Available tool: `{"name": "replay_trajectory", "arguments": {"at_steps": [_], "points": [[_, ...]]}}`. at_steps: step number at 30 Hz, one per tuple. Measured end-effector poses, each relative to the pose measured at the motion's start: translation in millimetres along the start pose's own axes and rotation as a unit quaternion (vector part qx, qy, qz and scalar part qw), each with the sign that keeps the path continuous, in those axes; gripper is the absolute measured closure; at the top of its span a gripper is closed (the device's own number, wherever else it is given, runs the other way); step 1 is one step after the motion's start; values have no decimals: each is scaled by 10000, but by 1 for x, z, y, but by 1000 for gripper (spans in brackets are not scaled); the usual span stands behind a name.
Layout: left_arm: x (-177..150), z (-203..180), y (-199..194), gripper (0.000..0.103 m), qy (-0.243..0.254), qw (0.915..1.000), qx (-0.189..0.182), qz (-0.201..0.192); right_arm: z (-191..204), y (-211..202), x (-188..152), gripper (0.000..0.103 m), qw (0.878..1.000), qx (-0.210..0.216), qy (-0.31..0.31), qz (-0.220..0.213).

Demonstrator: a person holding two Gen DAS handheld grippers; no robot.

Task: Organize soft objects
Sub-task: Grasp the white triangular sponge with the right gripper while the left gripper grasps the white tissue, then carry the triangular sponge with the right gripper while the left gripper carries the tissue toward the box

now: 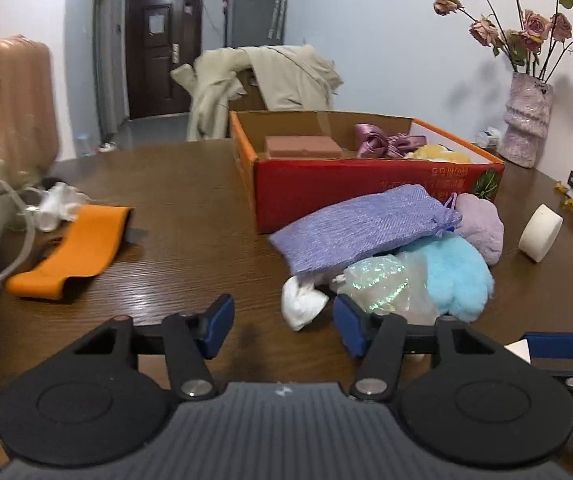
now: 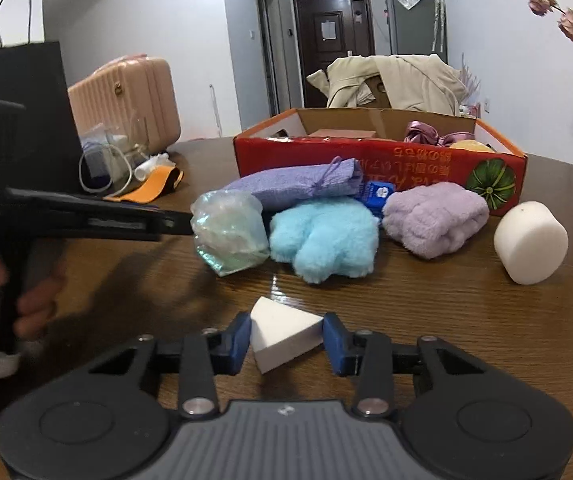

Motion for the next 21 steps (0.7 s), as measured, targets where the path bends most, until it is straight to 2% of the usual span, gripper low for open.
{"name": "replay_trajectory", "arguments": {"at_steps": [1, 3, 4, 6, 7, 9, 11, 14, 18, 21], "points": [[-1, -1, 6, 49, -13, 10000, -70, 1, -3, 0, 1, 70, 10000, -57, 9, -26], [-5, 0, 17, 69, -132, 9998, -115, 121, -9, 0, 4, 70, 9998, -157, 50, -71], [-7, 1, 21, 75, -190, 9995, -178, 195, -13, 0, 5, 70, 9998, -166, 114, -85], [-6, 1, 22, 91, -264, 9993, -225, 142, -17, 2, 5, 70, 9996, -177, 174, -91], [-6, 3, 21, 92, -299, 9993, -157, 143, -18, 3, 4, 71, 9996, -176, 195, -79], [-8, 10, 15, 93, -308, 9988, 230, 304, -16, 1, 5, 72, 9997, -146, 185, -85], [-8, 14, -3, 93, -359, 9981, 440, 228, -13, -6, 8, 72, 9997, -101, 111, -169], [-12, 15, -47, 93, -626, 9966, 532, -12, -11, -25, 13, 72, 9994, -97, 24, -331], [-22, 7, -99, 93, -950, 9934, 639, -97, -13, -54, 13, 72, 9988, -163, 12, -458], [-24, -9, -132, 93, -1035, 9930, 538, -185, -15, -78, 12, 72, 9984, -167, 17, -547]]}}
Point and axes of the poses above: each gripper's, at about its wrist camera, not at the fingertips, and y roughly the way its jaws point, z to its left, x to its top, the point moved 7 cm from there along y, roughly the way its jaws point, and after that the axes turned 9 degrees about -z, right-handed, at the moved point
